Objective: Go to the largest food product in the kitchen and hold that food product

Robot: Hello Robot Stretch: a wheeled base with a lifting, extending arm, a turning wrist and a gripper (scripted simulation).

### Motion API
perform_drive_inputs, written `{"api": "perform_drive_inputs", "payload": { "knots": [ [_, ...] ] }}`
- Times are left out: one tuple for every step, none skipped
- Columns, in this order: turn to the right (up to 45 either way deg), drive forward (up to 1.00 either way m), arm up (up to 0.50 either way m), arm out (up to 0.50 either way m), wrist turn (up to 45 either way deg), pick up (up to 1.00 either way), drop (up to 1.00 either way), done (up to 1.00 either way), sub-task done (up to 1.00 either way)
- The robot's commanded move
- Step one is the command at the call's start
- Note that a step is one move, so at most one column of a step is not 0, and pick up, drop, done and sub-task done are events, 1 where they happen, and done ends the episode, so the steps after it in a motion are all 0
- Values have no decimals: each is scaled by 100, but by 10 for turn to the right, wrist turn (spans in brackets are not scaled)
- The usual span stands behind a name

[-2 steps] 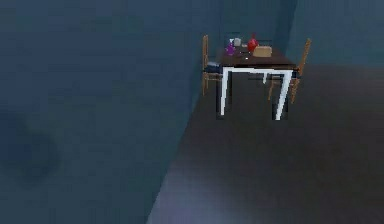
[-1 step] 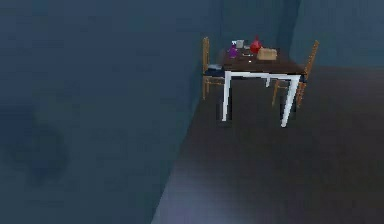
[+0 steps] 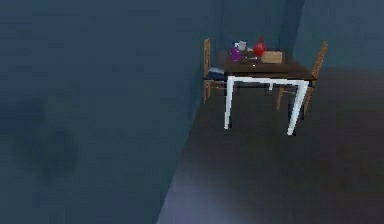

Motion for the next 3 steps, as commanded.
{"api": "perform_drive_inputs", "payload": {
  "knots": [
    [450, 0, 0, 0, 0, 0, 0, 0, 0],
    [450, 0, 0, 0, 0, 0, 0, 0, 0],
    [90, 0, 0, 0, 0, 0, 0, 0, 0]
  ]
}}
